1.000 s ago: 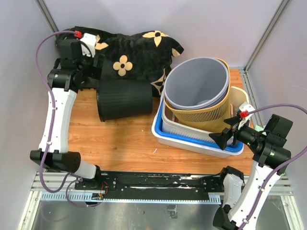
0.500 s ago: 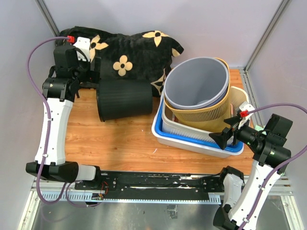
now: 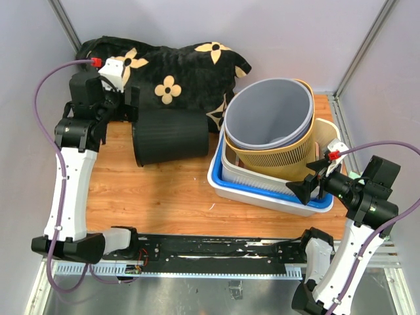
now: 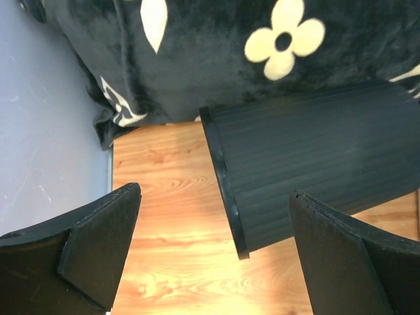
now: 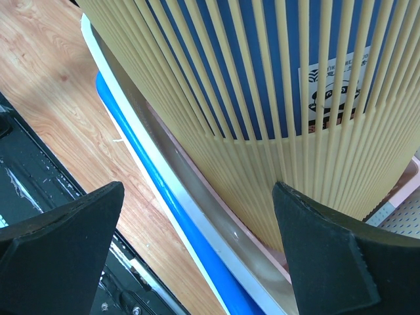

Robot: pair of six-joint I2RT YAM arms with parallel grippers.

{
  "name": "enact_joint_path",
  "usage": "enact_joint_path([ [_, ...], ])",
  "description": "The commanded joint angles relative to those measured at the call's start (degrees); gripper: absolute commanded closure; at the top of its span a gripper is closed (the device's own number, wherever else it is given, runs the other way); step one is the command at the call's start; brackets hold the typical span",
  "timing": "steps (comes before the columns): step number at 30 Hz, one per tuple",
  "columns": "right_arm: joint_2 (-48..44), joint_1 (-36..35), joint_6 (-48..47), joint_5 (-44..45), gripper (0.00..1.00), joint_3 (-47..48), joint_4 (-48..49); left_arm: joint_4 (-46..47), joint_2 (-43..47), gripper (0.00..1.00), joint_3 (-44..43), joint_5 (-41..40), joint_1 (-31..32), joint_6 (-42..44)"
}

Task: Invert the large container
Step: Turn the container upside down at the center of the board.

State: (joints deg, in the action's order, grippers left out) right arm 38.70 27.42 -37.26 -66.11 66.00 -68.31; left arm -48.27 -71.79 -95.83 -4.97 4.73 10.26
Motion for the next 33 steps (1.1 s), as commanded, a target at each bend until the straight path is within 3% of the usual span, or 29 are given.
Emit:
enact_joint_path([
  [1,0.8,1.1,0.5,-2.2,0.01,-0.5,0.5,3.0,4.2,0.02,-2.0,2.3,0.0,0.6],
  [19,1.4,1.4,1.1,-2.0,0.01,0.4,-0.1,2.2,9.8,0.03,-3.3,0.5,0.0,5.0],
  [25,1.5,2.5,2.2,-3.1,0.02,0.8,0.1,-17.0,-2.6,0.09,-12.5,10.0,0.1,10.5],
  [29,0.4,2.8,2.3,-2.7,0.02,0.6,0.4,-17.4,-2.2,0.1,-8.3,9.1,1.2,13.7],
  [33,0.4,2.9,2.3,-2.7,0.02,0.7,0.4,-17.0,-1.2,0.09,-0.3,2.3,1.2,20.1],
])
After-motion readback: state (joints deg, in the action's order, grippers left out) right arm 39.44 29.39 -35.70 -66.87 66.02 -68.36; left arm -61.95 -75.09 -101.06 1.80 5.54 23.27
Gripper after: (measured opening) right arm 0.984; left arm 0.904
